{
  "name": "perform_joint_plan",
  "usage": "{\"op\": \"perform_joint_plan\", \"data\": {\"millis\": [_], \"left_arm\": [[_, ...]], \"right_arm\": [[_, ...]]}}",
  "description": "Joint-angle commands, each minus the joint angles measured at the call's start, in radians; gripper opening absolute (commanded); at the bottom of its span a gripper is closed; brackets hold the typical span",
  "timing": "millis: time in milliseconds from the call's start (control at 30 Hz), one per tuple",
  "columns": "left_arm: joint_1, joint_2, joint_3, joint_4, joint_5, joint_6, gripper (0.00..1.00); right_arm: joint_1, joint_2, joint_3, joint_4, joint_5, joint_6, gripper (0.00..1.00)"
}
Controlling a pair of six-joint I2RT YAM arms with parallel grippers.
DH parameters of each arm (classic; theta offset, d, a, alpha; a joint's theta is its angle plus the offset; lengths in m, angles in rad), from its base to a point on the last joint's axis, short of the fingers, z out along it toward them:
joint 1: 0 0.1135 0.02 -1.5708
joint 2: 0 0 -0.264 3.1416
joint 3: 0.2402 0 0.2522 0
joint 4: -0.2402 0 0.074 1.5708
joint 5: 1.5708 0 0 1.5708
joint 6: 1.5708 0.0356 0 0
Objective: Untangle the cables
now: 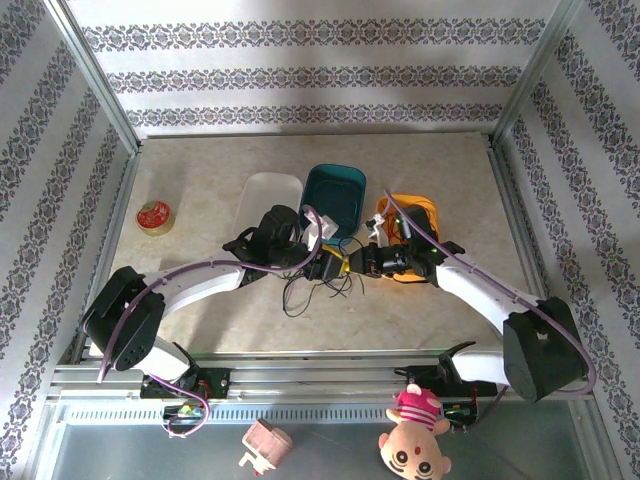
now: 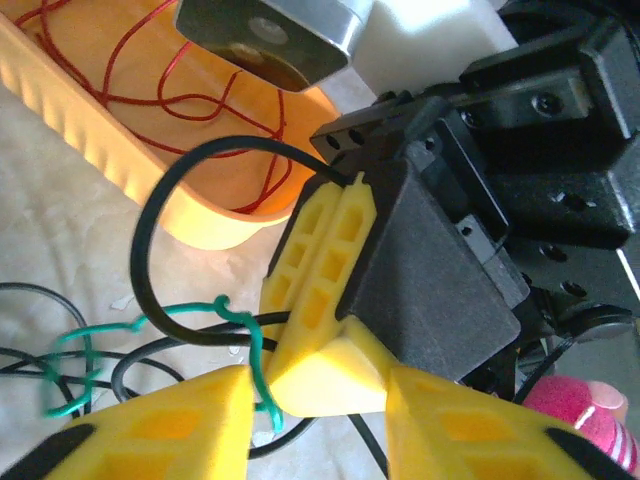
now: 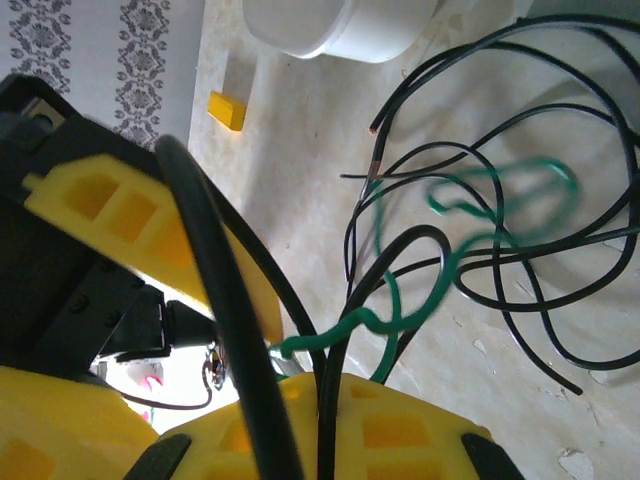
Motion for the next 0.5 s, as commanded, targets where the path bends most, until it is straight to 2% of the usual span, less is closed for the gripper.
{"op": "perform_joint_plan", "data": {"millis": [0, 100, 167, 300, 467], "left_arm": [[0.021, 0.009, -0.033, 0.027, -0.061, -0.015, 0.27], [0.029, 0.0, -0.042, 0.037, -0.057, -0.023, 0.18], [0.029, -0.002, -0.041, 0.033, -0.06, -0.021, 0.18], [0.031, -0.004, -0.047, 0.043, -0.065, -0.023, 0.4], [0.031, -0.004, -0.046, 0.063, -0.079, -0.028, 0.43]], "right_arm": [[0.004, -0.059, 0.0, 0.057, -0.1, 0.007, 0.0], [-0.001, -0.062, -0.001, 0.059, -0.105, 0.01, 0.0], [-0.003, -0.061, 0.0, 0.066, -0.107, 0.014, 0.0], [-0.003, -0.057, 0.006, 0.071, -0.119, 0.016, 0.0], [0.0, -0.057, 0.007, 0.078, -0.131, 0.021, 0.0]]}}
